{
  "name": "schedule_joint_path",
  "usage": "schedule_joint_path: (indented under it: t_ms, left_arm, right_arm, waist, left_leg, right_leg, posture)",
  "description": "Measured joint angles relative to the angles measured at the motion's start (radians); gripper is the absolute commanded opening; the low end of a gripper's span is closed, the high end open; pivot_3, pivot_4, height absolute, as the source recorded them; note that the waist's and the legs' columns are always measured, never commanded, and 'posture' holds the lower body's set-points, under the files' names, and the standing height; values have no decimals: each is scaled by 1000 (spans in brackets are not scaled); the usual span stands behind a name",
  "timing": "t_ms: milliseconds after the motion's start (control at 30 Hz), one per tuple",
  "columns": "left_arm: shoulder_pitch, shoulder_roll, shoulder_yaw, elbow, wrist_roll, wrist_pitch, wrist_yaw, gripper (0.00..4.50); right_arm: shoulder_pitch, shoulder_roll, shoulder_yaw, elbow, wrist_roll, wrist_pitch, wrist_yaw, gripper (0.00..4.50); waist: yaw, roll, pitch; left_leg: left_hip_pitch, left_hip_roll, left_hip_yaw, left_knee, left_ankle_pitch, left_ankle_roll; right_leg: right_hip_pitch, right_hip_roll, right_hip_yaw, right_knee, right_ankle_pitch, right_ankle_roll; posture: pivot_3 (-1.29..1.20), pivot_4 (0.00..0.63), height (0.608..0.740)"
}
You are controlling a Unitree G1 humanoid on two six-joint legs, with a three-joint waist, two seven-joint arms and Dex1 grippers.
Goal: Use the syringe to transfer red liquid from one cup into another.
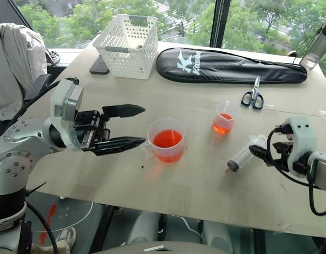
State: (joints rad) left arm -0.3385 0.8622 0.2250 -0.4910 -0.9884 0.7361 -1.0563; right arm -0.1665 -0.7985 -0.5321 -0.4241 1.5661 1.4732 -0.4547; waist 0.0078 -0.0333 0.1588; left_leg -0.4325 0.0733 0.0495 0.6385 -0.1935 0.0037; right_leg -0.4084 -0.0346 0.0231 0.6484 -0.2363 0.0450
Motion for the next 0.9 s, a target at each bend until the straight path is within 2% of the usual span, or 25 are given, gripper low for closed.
schedule_joint_path:
  t_ms: [33,100,133,367,533,633,733,800,833,900]
  left_arm:
    - [4,4,0,0,9,-5,-9,4466]
    - [35,13,-1,0,26,-19,-35,4466]
    - [46,13,-1,1,28,-21,-41,4466]
    - [87,29,4,-5,36,-26,-51,4466]
    - [86,16,4,-16,32,-26,-25,4466]
    - [87,14,6,-27,29,-26,-14,4466]
    - [104,5,13,-50,18,-26,15,4500]
    - [111,-1,13,-53,15,-26,25,4500]
    - [113,-7,14,-57,13,-26,35,4500]
    - [124,-10,15,-79,4,-26,54,4500]
  right_arm:
    - [10,-23,30,16,62,-37,-58,4500]
    - [47,-99,156,43,289,-232,-296,4500]
    - [52,-109,192,42,337,-297,-355,4500]
    - [66,-59,347,-19,382,-515,-528,4500]
    - [1,39,435,6,389,-572,-641,4500]
    - [-21,61,460,33,390,-579,-685,4500]
    - [-74,61,501,90,390,-545,-717,3879]
    - [-74,45,502,102,390,-526,-709,3106]
    - [-69,12,504,106,391,-504,-686,2704]
    - [-34,-133,503,112,396,-426,-593,1839]
  waist:
    - [0,0,0]
    - [-1,0,0]
    - [-4,0,0]
    - [-15,-1,0]
    - [-23,0,0]
    - [-22,0,0]
    - [-21,0,0]
    - [-20,-1,0]
    - [-19,0,0]
    - [-13,0,0]
  left_leg:
    - [0,0,0,0,0,0]
    - [0,0,0,-1,0,0]
    - [-1,0,0,-1,0,0]
    - [0,0,0,-1,0,0]
    - [0,0,0,0,0,0]
    - [-1,0,1,-1,0,0]
    - [-1,0,2,-1,0,0]
    - [-1,0,2,-1,0,0]
    - [-1,0,2,-1,0,0]
    - [-1,0,3,-1,0,1]
  right_leg:
    - [0,0,0,0,0,0]
    - [0,0,1,-1,0,0]
    - [0,0,1,-1,0,0]
    - [0,0,1,-1,0,1]
    - [0,0,1,-1,0,1]
    - [-1,0,2,-1,0,0]
    - [-2,0,3,-1,0,0]
    - [-2,0,3,-1,0,0]
    - [-2,0,3,-1,0,0]
    - [-2,-1,3,-2,0,0]
  posture:
    - [0,150,724]
    - [0,150,724]
    - [0,150,724]
    - [0,150,724]
    - [0,150,724]
    - [0,150,724]
    - [0,150,724]
    - [0,150,724]
    - [0,150,724]
    - [0,150,724]
